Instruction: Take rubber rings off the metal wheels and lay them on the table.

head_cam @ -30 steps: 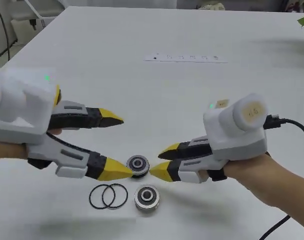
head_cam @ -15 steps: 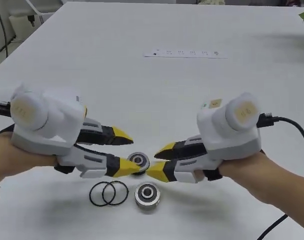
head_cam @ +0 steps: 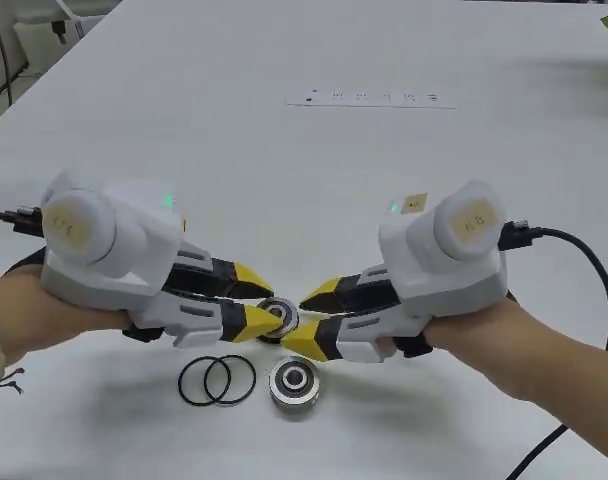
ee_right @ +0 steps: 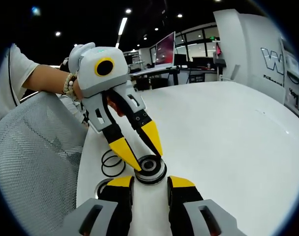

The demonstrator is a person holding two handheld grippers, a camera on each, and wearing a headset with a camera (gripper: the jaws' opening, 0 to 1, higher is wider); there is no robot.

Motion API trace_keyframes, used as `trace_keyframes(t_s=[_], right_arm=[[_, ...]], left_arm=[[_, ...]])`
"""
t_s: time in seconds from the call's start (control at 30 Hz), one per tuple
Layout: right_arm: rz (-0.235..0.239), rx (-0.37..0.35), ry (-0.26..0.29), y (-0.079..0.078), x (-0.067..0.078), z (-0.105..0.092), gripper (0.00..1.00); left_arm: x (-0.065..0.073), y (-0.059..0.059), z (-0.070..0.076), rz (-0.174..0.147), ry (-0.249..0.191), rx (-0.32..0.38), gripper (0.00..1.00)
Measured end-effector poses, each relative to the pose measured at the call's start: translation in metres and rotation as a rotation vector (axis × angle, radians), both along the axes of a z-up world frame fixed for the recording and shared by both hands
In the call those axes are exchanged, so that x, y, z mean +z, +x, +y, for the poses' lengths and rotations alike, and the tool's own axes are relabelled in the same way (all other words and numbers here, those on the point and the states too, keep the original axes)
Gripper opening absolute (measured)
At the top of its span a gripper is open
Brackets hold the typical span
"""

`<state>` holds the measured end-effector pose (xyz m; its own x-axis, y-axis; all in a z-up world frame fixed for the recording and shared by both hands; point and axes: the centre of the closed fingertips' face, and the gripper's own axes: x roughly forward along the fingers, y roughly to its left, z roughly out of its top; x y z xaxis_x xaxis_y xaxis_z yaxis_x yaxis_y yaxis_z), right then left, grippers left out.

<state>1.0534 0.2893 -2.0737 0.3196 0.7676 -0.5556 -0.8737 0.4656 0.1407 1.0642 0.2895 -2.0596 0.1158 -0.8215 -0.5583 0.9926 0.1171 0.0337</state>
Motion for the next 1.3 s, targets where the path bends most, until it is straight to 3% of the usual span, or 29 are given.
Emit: trace_keyframes(t_s=[0.03,0.1,0.2,0.47,0.83,0.9,0.97,1.23,1.3], right_arm=[[-0.001,0.001,0.0,0.0,0.0,0.0,0.25],[-0.001,0.002,-0.002,0.001,-0.001,0.0,0.25],[-0.004,0.004,-0.006,0.001,-0.001,0.001,0.24],[-0.018,0.021,-0.02,0.001,-0.004,0.004,0.23],[-0.074,0.069,-0.065,-0.002,-0.004,-0.002,0.14],[-0.093,0.079,-0.108,-0.001,-0.008,-0.006,0.07],[-0.087,0.074,-0.086,-0.001,-0.006,-0.004,0.07],[-0.125,0.055,-0.113,0.001,-0.005,-0.009,0.0],[-0.099,0.041,-0.101,0.0,-0.006,-0.009,0.0]], left_arm=[[0.001,0.002,-0.001,-0.002,-0.02,0.008,0.12],[-0.001,0.0,0.002,0.009,-0.014,0.01,0.12],[-0.002,-0.001,0.002,-0.012,-0.01,-0.003,0.12],[-0.004,-0.002,0.0,-0.007,-0.019,-0.006,0.08],[-0.004,0.0,-0.001,-0.003,-0.024,0.004,0.07],[-0.004,0.0,-0.001,-0.002,-0.024,0.006,0.07],[-0.004,0.0,-0.001,-0.003,-0.025,0.008,0.08],[-0.002,-0.002,-0.002,-0.008,-0.026,0.011,0.08],[-0.002,-0.002,-0.002,-0.009,-0.026,0.012,0.08]])
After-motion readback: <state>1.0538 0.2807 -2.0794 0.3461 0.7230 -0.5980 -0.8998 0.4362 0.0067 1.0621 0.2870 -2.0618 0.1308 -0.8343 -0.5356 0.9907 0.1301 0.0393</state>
